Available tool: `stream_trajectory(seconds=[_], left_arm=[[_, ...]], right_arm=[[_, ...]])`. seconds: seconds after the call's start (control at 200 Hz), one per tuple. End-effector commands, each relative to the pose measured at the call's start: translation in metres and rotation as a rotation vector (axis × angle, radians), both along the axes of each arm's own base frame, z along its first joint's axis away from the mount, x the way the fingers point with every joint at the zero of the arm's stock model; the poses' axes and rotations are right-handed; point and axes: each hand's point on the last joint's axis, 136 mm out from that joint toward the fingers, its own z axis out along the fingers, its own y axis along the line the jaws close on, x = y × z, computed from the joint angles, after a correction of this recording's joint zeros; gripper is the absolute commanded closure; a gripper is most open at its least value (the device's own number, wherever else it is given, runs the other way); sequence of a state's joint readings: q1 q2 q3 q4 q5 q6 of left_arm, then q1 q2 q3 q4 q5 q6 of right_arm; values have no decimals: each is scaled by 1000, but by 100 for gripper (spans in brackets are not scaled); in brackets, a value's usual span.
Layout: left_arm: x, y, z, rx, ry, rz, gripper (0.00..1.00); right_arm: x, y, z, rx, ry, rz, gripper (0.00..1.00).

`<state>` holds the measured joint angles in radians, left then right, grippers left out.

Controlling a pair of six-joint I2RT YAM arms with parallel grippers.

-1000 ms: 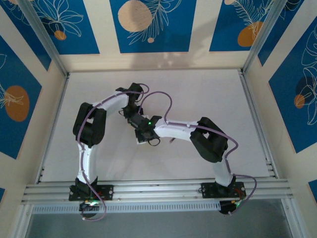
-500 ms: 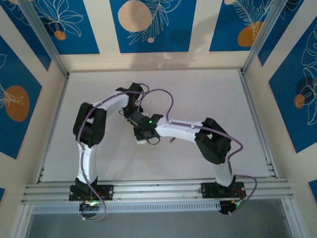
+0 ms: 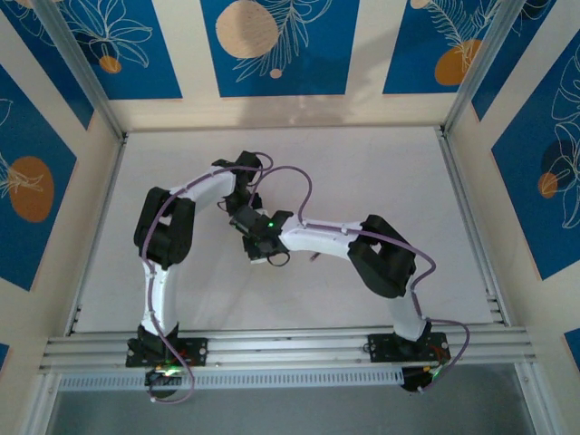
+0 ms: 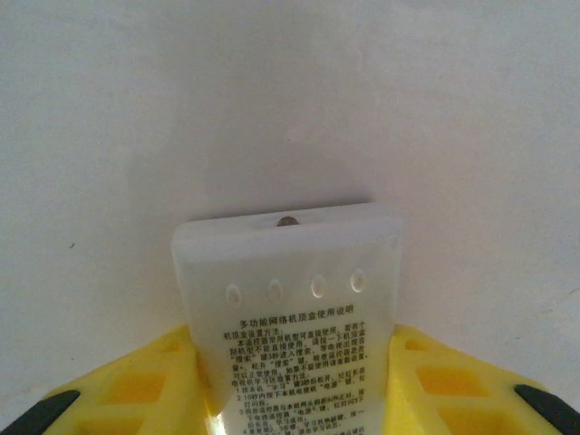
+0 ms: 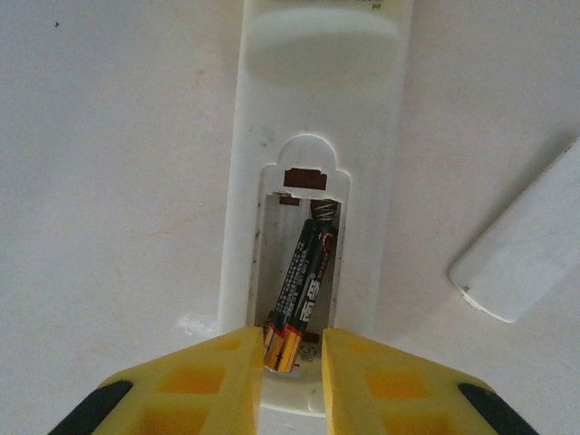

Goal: Load the batteries into the remote control

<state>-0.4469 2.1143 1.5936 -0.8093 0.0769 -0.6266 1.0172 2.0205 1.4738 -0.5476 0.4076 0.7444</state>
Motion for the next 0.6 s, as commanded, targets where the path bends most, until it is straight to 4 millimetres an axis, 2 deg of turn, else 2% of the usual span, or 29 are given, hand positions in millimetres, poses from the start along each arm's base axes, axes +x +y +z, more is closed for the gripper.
stream_trajectory(seconds=[0.0, 0.595], left_arm=[[-11, -18, -19, -63, 74, -29, 68], [-11, -18, -20, -65, 77, -28, 69]], right_arm=[[-4, 6, -3, -6, 19, 8, 76], [0, -4, -17, -78, 15, -4, 82]])
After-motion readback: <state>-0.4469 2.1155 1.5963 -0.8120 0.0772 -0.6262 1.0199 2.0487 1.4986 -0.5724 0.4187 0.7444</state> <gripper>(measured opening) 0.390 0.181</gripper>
